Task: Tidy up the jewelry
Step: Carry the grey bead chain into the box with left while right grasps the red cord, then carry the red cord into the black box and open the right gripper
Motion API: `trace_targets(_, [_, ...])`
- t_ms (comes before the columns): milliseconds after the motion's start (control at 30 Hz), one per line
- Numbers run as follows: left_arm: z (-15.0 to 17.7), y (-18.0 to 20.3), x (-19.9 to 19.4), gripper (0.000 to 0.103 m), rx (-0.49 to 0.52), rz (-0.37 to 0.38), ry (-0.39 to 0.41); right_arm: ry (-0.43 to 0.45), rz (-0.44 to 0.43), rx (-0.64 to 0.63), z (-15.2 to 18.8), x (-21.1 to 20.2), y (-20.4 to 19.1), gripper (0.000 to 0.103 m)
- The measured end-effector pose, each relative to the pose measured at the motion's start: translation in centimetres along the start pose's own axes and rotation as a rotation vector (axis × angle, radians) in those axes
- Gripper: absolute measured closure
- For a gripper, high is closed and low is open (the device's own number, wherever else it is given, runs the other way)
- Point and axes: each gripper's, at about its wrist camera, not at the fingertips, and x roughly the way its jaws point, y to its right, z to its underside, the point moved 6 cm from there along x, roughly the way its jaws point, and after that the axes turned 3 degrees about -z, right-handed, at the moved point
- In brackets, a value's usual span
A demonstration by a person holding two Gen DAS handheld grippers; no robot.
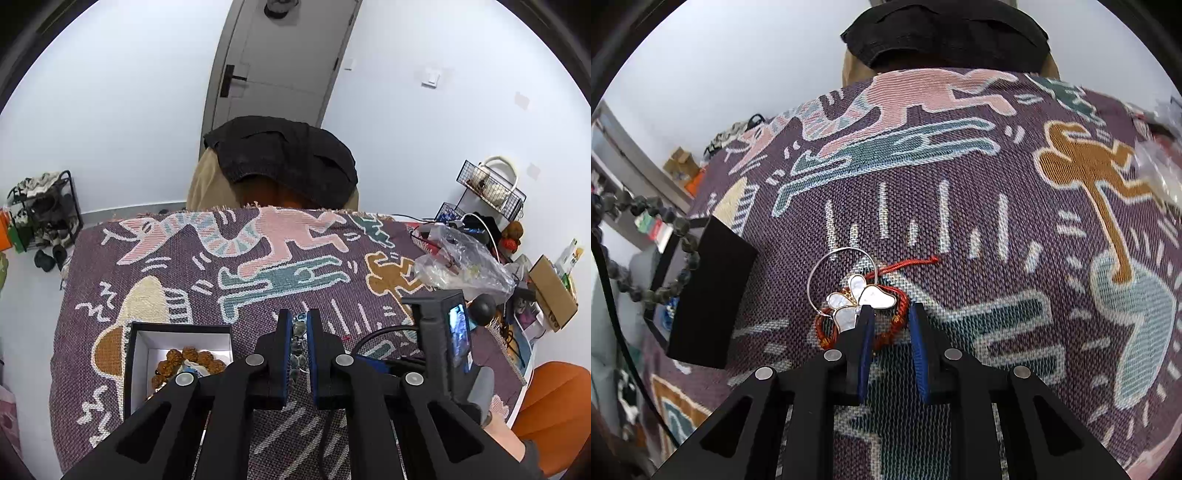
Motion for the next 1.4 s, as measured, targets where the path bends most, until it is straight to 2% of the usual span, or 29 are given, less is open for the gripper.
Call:
trace_targets(133, [0.1,-0.5,-0.5,0.095,-0.009,-0.002,0.008,-0.001,-0.005,-0.024,0.2,-0.6,0.5,0.095])
trace_targets(267, [-0.1,-1.0,-1.0,0.095,-0.019,-0.003,0.019,0.057,-0.039,-0.003,-0.1,-2.9,1.4,0.095])
trace_targets(467, [-0.6,-1.5,-2.2,0.095,-0.031,-0.003,0.044,0.148,-0.045,-0.015,-1.6,-7.3,1.3,0.095])
trace_targets(667, [-0.9,-2.8,-3.3,0.095,-0.051,-0.021,0.064,0.224,-0.062,-0.032,-3.1,-11.5,0.6,0.095])
trace_targets(867, [-0.6,-5.2,-3.9,0.095,-0.078,-0.054,0.071,0.271,-0.068,-0.068,-4.3,-13.9,-1.1,0.095])
trace_targets(1067, [0.6,-7.8,-3.3,0.095,-0.103,-0.087,0.04,0.291,-0.083,-0.112,-5.1,-15.1,-3.5,0.095])
trace_targets(1200, [1.8,-8.6,-2.2,0.094,-0.103,-0.093,-0.015,0.295,-0.099,-0.15,-5.5,-15.3,-5.9,0.095])
trace_targets(1300, [2.4,-9.5,-1.8,0.088,-0.127,-0.087,-0.053,0.293,-0.115,-0.177,-5.6,-15.2,-7.7,0.095])
trace_targets(1367, [2.7,-10.4,-2.0,0.064,-0.158,-0.084,-0.052,0.288,-0.132,-0.197,-5.6,-14.9,-9.1,0.095])
trace_targets(1400, [2.8,-10.7,-2.3,0.057,-0.172,-0.083,-0.038,0.284,-0.142,-0.209,-5.6,-14.7,-9.9,0.095])
